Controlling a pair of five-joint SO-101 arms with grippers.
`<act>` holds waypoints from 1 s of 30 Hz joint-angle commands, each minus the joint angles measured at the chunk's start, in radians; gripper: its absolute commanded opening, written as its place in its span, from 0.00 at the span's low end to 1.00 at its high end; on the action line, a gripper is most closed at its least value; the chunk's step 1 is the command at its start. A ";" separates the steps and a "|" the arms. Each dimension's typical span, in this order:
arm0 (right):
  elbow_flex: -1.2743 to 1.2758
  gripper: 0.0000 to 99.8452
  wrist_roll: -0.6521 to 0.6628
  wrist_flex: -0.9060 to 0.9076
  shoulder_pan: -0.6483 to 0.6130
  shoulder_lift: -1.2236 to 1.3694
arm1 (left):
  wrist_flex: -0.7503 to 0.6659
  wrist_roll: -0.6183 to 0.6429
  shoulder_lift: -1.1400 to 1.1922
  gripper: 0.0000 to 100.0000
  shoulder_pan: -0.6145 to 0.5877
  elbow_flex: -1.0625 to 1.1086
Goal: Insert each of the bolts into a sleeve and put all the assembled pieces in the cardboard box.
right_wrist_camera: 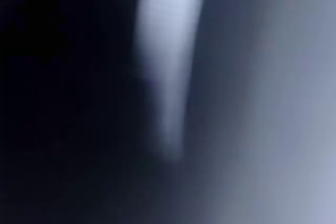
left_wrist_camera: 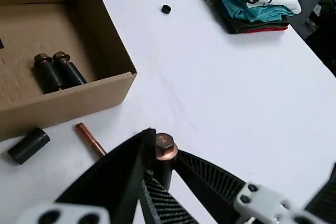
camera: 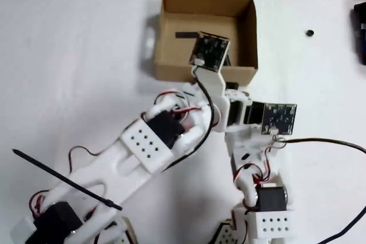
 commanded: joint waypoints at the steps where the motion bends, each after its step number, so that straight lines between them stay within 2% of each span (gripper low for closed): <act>1: -0.041 0.02 -0.005 0.005 0.004 -0.022 | -0.006 0.006 -0.091 0.49 -0.057 -0.022; 5: -0.043 0.02 -0.005 0.013 0.004 -0.021 | 0.002 0.003 -0.129 0.49 -0.241 -0.105; 7: -0.048 0.02 -0.005 0.018 0.005 -0.018 | 0.014 0.003 -0.144 0.43 -0.368 -0.145; 9: -0.057 0.02 -0.005 0.018 0.027 -0.016 | 0.068 0.002 -0.149 0.28 -0.494 -0.168; 11: -0.078 0.02 -0.005 0.018 0.084 -0.016 | 0.160 0.002 -0.147 0.07 -0.598 -0.160; 12: -0.097 0.02 -0.005 0.018 0.116 -0.016 | 0.221 0.002 -0.146 0.00 -0.637 -0.136; 14: -0.152 0.02 -0.002 0.021 0.180 -0.013 | 0.334 0.002 -0.147 0.07 -0.672 -0.056; 16: -0.215 0.02 0.006 0.025 0.211 0.005 | 0.419 -0.021 -0.146 0.03 -0.678 0.050; 18: -0.284 0.02 0.028 0.025 0.217 0.068 | 0.436 -0.063 -0.146 0.03 -0.672 0.183; 24: -0.631 0.02 0.040 0.027 0.213 0.453 | 0.299 -0.172 -0.149 0.02 -0.649 0.533; 26: -0.790 0.02 0.040 0.053 0.202 0.601 | 0.196 -0.209 -0.153 0.02 -0.641 0.605; 30: -1.122 0.02 0.087 0.237 0.056 0.883 | -0.114 -0.313 -0.150 0.02 -0.635 0.719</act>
